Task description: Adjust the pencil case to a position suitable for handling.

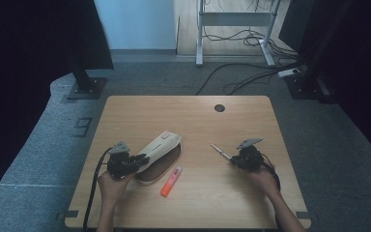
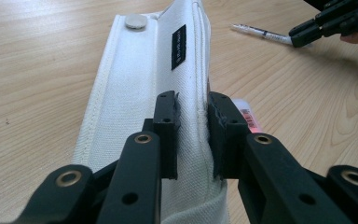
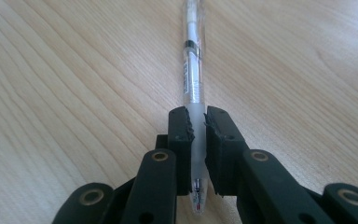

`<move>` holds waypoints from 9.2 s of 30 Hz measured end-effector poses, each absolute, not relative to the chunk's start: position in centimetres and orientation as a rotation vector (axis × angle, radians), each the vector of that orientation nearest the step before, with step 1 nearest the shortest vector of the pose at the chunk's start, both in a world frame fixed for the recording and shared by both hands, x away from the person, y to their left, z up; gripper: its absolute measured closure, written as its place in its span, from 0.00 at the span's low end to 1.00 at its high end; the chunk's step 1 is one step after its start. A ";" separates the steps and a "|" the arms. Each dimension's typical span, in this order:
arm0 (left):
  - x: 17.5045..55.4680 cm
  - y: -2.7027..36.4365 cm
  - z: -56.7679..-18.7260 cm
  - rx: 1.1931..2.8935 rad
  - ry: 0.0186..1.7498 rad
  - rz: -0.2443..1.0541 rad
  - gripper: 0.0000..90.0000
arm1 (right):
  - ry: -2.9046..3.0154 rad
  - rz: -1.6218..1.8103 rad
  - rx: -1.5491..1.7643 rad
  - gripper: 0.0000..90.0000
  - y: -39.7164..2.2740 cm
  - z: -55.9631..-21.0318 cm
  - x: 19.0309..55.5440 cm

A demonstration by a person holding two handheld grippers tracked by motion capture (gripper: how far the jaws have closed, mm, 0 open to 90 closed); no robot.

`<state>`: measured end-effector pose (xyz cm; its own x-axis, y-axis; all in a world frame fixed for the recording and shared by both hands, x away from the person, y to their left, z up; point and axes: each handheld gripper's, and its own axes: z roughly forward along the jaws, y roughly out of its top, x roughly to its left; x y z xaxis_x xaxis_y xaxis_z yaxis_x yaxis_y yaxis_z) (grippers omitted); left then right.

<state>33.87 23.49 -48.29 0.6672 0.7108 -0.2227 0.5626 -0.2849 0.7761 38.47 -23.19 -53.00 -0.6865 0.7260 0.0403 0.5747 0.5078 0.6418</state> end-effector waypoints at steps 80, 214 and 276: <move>33.6 23.5 -47.9 1.956 0.985 0.214 0.84 | 2.761 1.136 0.631 0.88 -3.8 -50.5 38.2; 33.8 23.3 -48.3 1.975 0.969 0.197 0.81 | 2.698 1.036 0.729 0.35 -4.5 -52.7 40.5; 33.4 21.6 -49.1 2.096 0.878 0.159 0.59 | 2.786 1.105 0.549 0.42 -9.1 -52.4 32.6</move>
